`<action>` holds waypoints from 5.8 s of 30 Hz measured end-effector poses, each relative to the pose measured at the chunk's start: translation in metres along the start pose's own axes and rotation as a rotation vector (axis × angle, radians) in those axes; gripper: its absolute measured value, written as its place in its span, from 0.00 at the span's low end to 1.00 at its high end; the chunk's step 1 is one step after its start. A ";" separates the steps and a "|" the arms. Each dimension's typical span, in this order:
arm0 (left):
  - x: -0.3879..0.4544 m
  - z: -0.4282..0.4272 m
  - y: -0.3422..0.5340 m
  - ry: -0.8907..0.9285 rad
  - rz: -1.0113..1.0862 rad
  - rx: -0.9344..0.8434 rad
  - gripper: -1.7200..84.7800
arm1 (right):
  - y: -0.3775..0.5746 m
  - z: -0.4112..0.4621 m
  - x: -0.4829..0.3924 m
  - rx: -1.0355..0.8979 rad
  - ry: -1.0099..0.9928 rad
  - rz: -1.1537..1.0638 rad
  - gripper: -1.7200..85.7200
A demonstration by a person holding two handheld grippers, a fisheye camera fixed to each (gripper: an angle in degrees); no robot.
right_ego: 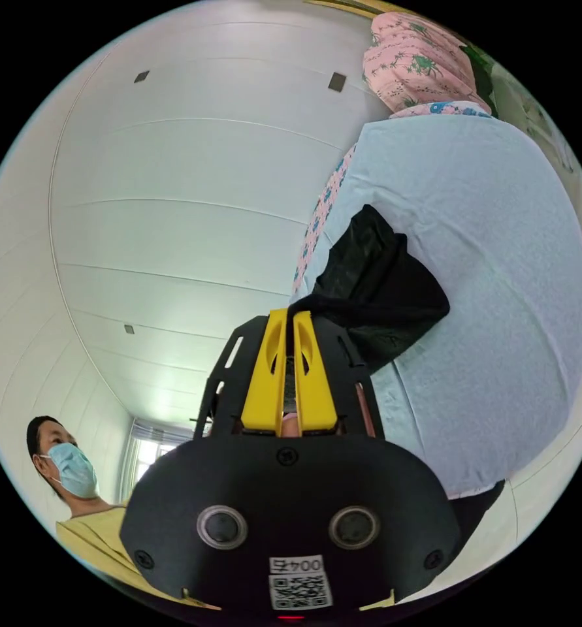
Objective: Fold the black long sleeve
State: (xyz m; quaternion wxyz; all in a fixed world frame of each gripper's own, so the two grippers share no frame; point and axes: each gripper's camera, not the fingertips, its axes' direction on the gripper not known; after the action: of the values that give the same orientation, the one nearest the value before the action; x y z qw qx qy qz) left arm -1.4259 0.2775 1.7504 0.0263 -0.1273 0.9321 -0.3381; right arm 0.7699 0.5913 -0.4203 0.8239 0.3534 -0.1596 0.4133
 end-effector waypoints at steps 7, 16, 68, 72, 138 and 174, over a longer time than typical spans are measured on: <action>-0.039 0.042 -0.126 -0.013 -0.020 -0.009 0.05 | -0.085 0.071 -0.003 0.039 0.063 0.027 0.02; -0.108 0.093 -0.248 -0.082 -0.083 0.038 0.05 | -0.210 0.170 0.038 -0.007 0.106 0.062 0.02; -0.217 0.210 -0.034 -0.822 0.517 -0.257 0.06 | -0.034 0.391 0.222 -0.246 0.690 -0.411 0.08; -0.210 0.274 0.032 -0.915 0.649 -0.368 0.07 | 0.036 0.429 0.227 -0.406 0.827 -0.435 0.07; -0.105 0.331 0.165 -0.937 0.243 -0.238 0.02 | -0.091 0.382 0.267 -0.681 0.829 -1.031 0.06; -0.323 0.396 -0.256 -1.081 0.597 -0.372 0.13 | -0.360 0.456 0.223 -0.274 0.685 -0.695 0.13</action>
State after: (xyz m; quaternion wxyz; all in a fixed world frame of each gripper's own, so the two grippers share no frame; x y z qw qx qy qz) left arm -1.0044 -0.0760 1.5969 0.5627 -0.0172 0.8257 -0.0372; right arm 1.2044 0.2455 -0.1395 0.9566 0.1186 0.1939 0.1822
